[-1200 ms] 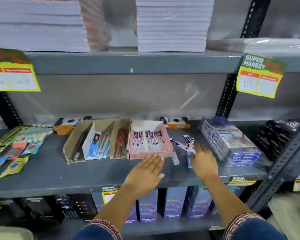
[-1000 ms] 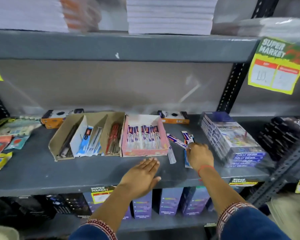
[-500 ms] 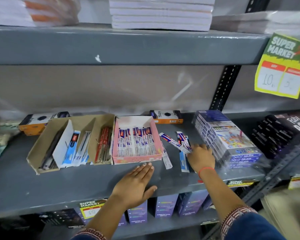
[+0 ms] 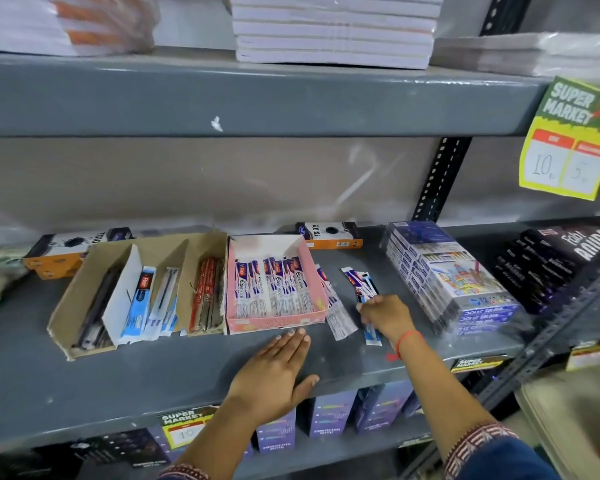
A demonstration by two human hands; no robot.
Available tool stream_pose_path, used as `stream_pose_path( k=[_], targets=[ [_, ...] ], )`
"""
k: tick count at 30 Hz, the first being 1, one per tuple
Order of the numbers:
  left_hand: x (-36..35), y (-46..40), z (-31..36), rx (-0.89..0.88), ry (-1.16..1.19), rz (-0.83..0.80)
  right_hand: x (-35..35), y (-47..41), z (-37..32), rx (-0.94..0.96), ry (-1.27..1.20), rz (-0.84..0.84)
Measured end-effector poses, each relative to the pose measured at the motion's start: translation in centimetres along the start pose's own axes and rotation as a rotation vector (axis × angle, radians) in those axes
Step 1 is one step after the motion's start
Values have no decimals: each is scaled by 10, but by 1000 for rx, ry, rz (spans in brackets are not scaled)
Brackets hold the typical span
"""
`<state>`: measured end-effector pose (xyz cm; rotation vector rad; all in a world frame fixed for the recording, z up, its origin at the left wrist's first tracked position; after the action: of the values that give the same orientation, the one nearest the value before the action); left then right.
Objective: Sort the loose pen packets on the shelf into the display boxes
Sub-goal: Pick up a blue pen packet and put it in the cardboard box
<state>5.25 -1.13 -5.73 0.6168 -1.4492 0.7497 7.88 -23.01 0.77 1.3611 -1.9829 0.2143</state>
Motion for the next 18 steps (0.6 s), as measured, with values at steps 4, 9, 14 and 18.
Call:
stream_pose_path(
  k=[4, 9, 14, 18],
  targets=[
    [-1, -1, -1, -5, 6, 5, -4, 5, 8, 51, 365, 140],
    [1, 1, 0, -2, 17, 9, -8, 0, 8, -31, 311, 54],
    [1, 0, 0, 1, 29, 8, -3, -7, 9, -82, 77, -32],
    [2, 0, 0, 8, 31, 10, 7, -10, 7, -189, -155, -75]
  ],
)
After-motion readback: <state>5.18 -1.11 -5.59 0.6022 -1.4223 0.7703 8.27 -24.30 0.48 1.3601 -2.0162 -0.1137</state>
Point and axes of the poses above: each hand's wrist, its own y-axis away from the middle knuckle, its own x-axis out of the back of the hand, z = x × y, the point moved 1 cm from there along -y, towards the middle knuckle, and after that the axes turned 3 degrees about x, right-handed, at the moved point
